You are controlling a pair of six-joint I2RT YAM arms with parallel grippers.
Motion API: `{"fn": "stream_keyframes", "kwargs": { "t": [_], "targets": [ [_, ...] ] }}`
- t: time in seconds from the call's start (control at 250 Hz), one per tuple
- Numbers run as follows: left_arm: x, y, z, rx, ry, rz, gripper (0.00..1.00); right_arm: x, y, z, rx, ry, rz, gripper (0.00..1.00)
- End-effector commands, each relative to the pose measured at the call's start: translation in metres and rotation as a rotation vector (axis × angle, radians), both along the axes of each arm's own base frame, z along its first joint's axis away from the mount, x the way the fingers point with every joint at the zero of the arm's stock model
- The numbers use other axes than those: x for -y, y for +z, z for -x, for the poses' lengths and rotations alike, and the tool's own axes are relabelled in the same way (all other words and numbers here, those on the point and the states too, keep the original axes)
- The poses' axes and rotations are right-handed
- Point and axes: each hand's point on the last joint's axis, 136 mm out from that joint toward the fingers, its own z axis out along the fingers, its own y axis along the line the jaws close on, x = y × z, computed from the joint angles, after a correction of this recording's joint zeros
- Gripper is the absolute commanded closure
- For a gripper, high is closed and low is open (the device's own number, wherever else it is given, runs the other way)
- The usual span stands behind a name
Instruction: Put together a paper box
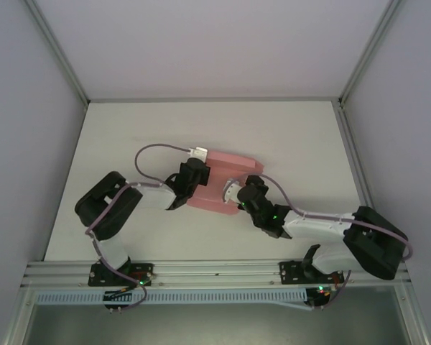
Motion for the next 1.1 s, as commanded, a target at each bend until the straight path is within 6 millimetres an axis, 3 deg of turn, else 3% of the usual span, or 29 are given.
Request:
{"fn": "stream_keyframes", "kwargs": {
  "t": [0.0, 0.024, 0.24, 0.359, 0.451, 0.535, 0.611, 0.715, 0.866, 1.094],
  "targets": [
    [0.001, 0.034, 0.005, 0.032, -0.007, 0.006, 1.0, -0.014, 0.072, -0.008, 0.092, -0.002, -0.24, 0.05],
    [0.0, 0.037, 0.006, 0.03, -0.006, 0.005, 1.0, -0.016, 0.081, -0.006, 0.089, 0.014, -0.272, 0.0],
    [-0.014, 0.064, 0.015, 0.038, 0.027, 0.051, 1.0, -0.009, 0.167, 0.022, 0.099, 0.095, -0.606, 0.0],
    [-0.025, 0.075, 0.019, 0.027, 0.058, 0.079, 1.0, 0.022, 0.203, 0.025, 0.147, -0.004, -0.776, 0.0],
    [-0.035, 0.081, 0.023, 0.026, 0.075, 0.096, 1.0, 0.054, 0.216, 0.018, 0.17, -0.149, -0.859, 0.0],
    [-0.042, 0.086, 0.028, 0.033, 0.077, 0.113, 1.0, 0.078, 0.214, 0.01, 0.141, -0.269, -0.88, 0.0],
    [-0.046, 0.09, 0.032, 0.036, 0.07, 0.131, 1.0, 0.084, 0.203, 0.003, 0.074, -0.306, -0.857, 0.0],
    [-0.045, 0.093, 0.036, 0.029, 0.048, 0.151, 1.0, 0.076, 0.182, -0.008, -0.047, -0.312, -0.845, 0.0],
    [-0.041, 0.098, 0.04, 0.033, 0.013, 0.167, 1.0, 0.046, 0.158, -0.022, -0.209, -0.263, -0.83, 0.0],
    [-0.04, 0.1, 0.042, 0.025, 0.005, 0.192, 1.0, 0.019, 0.13, -0.034, -0.32, -0.224, -0.78, 0.0]
  ]
}}
